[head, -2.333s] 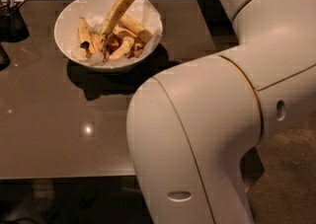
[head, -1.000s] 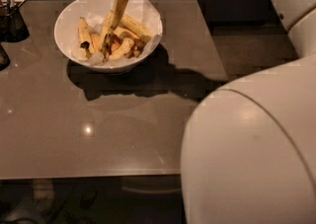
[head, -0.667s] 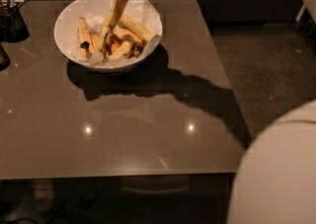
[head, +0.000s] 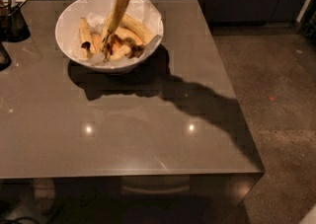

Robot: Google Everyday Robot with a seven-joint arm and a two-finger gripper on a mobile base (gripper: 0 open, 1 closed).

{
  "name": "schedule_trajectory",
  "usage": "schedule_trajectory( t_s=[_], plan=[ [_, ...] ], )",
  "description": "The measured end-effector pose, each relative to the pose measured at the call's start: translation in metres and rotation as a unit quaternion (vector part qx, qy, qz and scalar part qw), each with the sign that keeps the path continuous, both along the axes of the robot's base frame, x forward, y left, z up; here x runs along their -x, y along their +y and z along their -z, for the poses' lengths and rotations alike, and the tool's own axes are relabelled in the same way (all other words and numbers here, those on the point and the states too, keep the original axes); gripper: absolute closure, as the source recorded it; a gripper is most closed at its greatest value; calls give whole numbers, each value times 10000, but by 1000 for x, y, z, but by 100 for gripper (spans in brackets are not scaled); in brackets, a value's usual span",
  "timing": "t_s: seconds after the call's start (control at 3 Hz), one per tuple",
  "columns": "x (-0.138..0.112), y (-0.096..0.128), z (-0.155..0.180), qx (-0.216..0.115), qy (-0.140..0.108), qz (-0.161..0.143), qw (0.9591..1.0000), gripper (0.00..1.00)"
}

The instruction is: Pick banana from white bowl

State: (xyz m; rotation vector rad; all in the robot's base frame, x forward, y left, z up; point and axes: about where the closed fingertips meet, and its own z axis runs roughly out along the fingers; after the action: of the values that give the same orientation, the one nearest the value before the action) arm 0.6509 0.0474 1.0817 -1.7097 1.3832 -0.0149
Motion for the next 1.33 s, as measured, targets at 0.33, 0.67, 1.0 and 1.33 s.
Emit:
schedule_trajectory(
  t_s=[0.33, 0.67, 1.0, 1.33],
  plan=[
    [4, 16, -14, 89, -161, -189, 9997, 100],
    [17, 26, -25, 130, -132, -168, 9997, 100],
    [34, 13, -26, 204, -65, 194, 9996, 100],
    [34, 10, -22, 226, -26, 274, 9994, 100]
  ],
)
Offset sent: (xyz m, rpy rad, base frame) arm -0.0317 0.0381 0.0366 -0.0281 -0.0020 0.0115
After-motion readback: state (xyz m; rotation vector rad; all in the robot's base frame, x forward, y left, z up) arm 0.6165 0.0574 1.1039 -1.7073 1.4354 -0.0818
